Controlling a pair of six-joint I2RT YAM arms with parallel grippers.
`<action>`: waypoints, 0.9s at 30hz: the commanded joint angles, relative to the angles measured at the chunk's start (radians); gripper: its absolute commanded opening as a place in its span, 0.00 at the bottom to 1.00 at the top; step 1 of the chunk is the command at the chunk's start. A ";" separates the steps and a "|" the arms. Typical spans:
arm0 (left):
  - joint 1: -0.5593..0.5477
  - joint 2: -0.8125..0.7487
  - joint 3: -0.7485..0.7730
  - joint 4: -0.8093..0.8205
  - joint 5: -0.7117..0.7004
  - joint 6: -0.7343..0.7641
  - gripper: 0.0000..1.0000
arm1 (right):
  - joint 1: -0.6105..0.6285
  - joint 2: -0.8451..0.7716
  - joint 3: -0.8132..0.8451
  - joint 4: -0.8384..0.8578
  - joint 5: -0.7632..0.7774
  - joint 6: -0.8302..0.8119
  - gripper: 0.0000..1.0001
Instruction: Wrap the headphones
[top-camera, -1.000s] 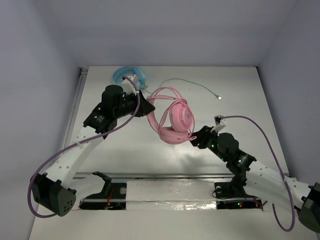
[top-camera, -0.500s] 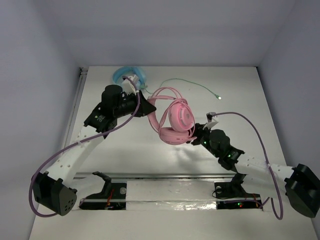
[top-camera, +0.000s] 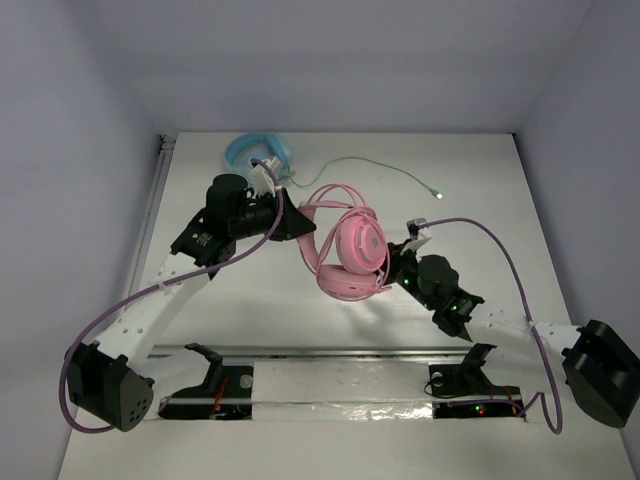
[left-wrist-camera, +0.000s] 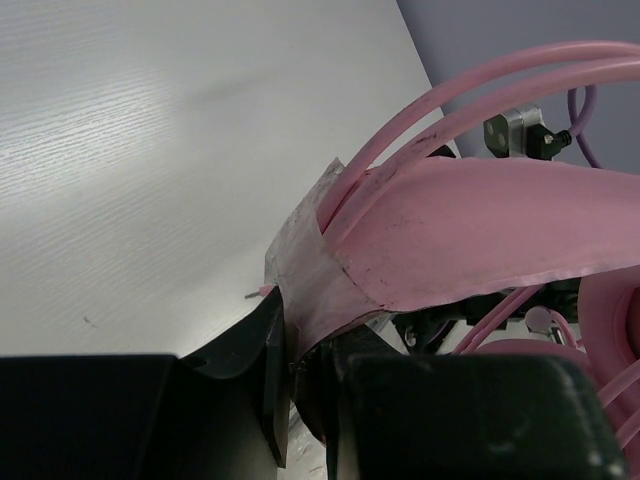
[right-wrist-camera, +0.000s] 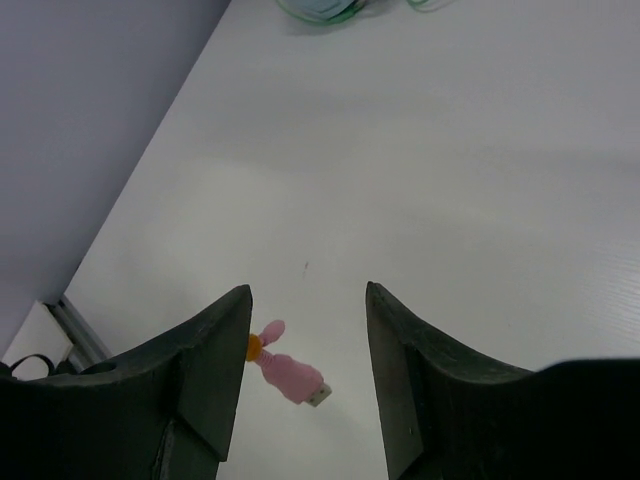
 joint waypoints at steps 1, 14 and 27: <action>0.004 -0.041 0.018 0.091 0.063 -0.061 0.00 | -0.001 0.012 0.032 0.116 -0.090 -0.036 0.55; 0.043 -0.055 0.074 0.055 0.034 -0.055 0.00 | -0.001 -0.296 -0.022 -0.280 0.011 0.146 0.15; 0.105 -0.029 0.076 0.099 0.102 -0.078 0.00 | -0.001 -0.361 0.007 -0.267 -0.251 0.045 0.52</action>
